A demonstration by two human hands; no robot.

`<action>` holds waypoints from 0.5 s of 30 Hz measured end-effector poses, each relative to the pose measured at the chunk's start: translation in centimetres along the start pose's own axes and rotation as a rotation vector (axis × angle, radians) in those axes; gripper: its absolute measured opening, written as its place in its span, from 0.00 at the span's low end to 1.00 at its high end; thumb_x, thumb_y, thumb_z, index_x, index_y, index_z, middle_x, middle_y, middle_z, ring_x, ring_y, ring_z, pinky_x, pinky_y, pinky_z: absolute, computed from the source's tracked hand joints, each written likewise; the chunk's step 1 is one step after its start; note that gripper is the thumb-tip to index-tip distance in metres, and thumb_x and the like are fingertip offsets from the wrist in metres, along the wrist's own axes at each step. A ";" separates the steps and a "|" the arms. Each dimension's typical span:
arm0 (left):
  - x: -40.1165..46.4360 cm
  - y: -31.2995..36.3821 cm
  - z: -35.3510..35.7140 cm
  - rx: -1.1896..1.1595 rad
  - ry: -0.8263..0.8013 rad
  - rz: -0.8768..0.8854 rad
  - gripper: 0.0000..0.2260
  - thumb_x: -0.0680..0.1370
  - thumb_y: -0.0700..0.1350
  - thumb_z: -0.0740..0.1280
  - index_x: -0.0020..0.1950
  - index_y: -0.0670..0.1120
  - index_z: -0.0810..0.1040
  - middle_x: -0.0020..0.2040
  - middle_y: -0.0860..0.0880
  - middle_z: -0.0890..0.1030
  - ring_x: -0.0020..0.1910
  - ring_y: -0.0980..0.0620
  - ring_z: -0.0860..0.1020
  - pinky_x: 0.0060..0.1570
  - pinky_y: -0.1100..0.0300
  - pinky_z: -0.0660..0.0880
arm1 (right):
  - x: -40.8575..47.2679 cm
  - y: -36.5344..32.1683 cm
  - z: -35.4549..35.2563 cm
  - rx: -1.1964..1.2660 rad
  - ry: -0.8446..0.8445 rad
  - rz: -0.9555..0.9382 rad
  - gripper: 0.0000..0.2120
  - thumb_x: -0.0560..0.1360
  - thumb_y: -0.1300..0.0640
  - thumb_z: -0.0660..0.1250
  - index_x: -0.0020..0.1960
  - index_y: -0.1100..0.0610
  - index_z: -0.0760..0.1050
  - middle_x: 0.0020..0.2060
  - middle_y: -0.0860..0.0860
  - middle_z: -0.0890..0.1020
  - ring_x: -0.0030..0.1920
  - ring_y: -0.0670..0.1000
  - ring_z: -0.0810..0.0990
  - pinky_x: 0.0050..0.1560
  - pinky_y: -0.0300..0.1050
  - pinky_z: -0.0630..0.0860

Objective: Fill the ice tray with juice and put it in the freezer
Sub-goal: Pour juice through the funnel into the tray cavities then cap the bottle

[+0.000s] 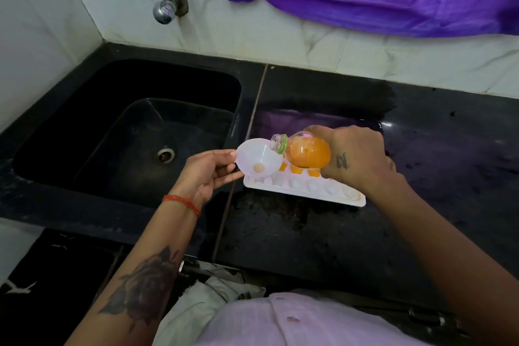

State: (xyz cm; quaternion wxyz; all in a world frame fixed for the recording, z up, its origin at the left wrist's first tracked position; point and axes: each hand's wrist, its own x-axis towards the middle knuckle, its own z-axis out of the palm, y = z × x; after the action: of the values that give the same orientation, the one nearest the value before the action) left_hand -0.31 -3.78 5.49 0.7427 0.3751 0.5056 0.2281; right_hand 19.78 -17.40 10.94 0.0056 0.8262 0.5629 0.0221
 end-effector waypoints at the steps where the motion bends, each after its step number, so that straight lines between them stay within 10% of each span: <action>1: 0.0 -0.1 0.0 0.003 0.002 -0.004 0.05 0.73 0.33 0.68 0.48 0.38 0.80 0.29 0.49 0.83 0.25 0.58 0.78 0.31 0.58 0.81 | 0.0 0.0 0.2 -0.027 0.003 -0.002 0.32 0.67 0.49 0.72 0.67 0.38 0.64 0.46 0.49 0.82 0.49 0.56 0.79 0.40 0.42 0.66; 15: 0.4 -0.3 -0.1 -0.009 -0.002 -0.021 0.04 0.72 0.33 0.69 0.46 0.38 0.81 0.29 0.47 0.83 0.26 0.58 0.78 0.30 0.58 0.80 | 0.8 0.1 1.6 -0.141 0.062 -0.054 0.29 0.70 0.53 0.69 0.67 0.40 0.64 0.45 0.51 0.81 0.47 0.57 0.79 0.38 0.43 0.63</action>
State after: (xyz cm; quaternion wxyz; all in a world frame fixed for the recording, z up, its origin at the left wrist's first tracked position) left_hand -0.24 -3.66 5.06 0.7471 0.3667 0.5079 0.2221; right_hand 20.26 -16.72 9.42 0.0468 0.8073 0.5819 0.0869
